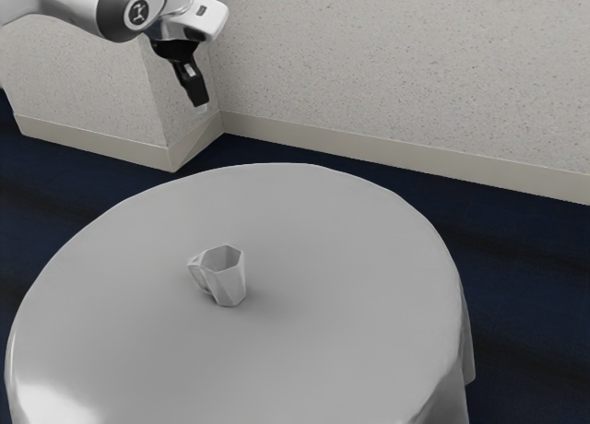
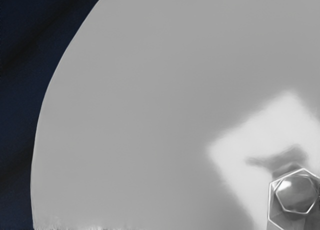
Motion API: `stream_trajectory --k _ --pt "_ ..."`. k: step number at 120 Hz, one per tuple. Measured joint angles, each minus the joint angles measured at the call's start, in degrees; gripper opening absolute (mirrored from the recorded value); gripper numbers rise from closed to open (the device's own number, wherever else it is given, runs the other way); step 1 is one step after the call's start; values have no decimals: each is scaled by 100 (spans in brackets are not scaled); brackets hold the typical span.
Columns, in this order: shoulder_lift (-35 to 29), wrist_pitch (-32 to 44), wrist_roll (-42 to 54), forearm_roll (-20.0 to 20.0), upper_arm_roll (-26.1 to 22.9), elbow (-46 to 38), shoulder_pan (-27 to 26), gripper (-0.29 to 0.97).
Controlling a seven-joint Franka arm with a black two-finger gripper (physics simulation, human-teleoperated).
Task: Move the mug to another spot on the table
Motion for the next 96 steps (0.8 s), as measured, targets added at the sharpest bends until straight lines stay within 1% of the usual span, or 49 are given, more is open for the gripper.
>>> stream_trajectory --k 43,96 --pt "0 -20 -628 9 -2 0 8 68" --pt "0 -23 -1031 10 -1 0 7 68"
